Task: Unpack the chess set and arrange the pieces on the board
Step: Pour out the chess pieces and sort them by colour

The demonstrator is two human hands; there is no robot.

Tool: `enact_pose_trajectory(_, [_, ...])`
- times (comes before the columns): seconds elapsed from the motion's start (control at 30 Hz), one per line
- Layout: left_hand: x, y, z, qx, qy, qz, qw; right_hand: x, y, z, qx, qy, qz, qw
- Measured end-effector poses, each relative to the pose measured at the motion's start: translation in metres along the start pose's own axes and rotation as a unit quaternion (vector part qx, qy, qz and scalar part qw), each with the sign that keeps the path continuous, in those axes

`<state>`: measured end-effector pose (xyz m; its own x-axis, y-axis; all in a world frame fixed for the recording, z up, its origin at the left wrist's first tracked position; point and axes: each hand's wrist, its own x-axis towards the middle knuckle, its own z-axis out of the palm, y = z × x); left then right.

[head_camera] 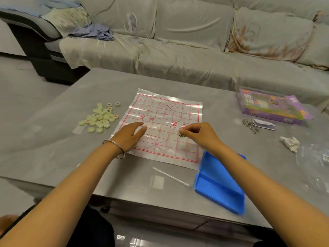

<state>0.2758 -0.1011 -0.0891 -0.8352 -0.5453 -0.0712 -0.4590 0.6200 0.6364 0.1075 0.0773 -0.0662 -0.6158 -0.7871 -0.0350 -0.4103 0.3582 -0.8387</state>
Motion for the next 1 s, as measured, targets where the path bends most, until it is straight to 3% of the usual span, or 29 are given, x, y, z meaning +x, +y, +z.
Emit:
enact_pose_trajectory(0.13, [-0.005, -0.058, -0.045, 0.015, 0.075, -0.018, 0.997, 0.058, -0.046, 0.087, 0.014, -0.021, -0.023, 0.999])
enact_pose_trajectory(0.3, [-0.016, -0.137, -0.072, 0.078, 0.04, -0.076, 0.993, 0.101, -0.078, 0.183, 0.0, -0.057, -0.025, 0.998])
enact_pose_trajectory(0.5, [-0.025, -0.152, -0.079, 0.036, 0.104, -0.033, 0.993, 0.11, -0.074, 0.228, -0.088, -0.01, -0.049, 0.995])
enact_pose_trajectory(0.6, [-0.024, -0.141, -0.081, 0.017, 0.144, -0.011, 0.989, 0.106, -0.072, 0.225, -0.089, 0.002, -0.08, 0.993])
enact_pose_trajectory(0.77, [-0.018, -0.096, -0.077, -0.024, 0.185, 0.053, 0.981, 0.095, -0.07, 0.173, 0.0, 0.029, -0.083, 0.996])
enact_pose_trajectory(1.0, [-0.009, -0.011, -0.01, -0.009, -0.016, 0.096, 0.995, 0.025, 0.004, 0.029, -0.162, 0.0, -0.049, 0.986])
